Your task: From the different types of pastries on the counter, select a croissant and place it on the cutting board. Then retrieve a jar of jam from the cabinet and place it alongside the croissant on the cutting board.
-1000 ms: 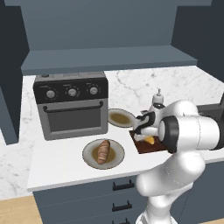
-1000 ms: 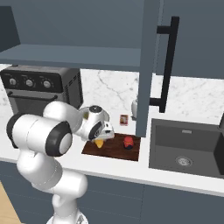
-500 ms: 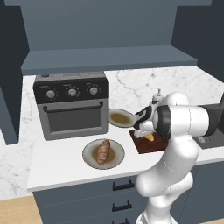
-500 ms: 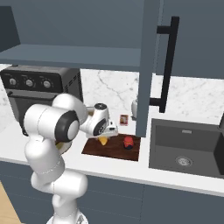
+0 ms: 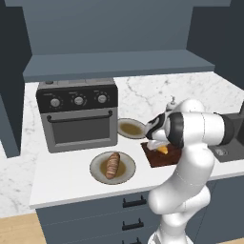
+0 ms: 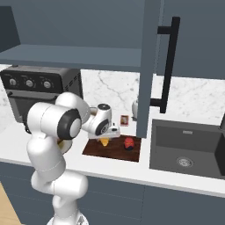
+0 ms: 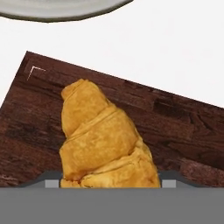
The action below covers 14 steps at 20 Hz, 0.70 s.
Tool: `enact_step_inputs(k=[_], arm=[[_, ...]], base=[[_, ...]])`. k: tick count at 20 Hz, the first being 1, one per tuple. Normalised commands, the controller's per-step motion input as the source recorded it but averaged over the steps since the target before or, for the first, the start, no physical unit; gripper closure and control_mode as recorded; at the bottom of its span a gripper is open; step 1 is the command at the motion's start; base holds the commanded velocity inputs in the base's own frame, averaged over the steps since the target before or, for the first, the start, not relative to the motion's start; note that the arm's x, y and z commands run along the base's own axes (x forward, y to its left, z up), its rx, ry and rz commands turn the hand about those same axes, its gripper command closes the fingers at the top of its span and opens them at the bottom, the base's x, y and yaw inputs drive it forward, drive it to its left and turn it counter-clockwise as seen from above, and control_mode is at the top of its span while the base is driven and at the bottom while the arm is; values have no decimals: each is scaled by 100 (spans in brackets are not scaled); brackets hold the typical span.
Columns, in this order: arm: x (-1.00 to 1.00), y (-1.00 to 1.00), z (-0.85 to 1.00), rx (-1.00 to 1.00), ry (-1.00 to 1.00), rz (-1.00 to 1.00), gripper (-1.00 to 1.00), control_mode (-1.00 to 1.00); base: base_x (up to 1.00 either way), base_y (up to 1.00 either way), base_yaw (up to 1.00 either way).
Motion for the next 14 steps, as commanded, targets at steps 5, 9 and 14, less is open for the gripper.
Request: enact_step_inputs(k=[5,9,14], arm=[[0,5,-27,0,10,0,-100,-100],[0,6,-10,0,6,0,-100,-100],[-10,0,2,0,3,0,-100,-100]], base=[[0,0,0],[0,0,0],[0,0,0]])
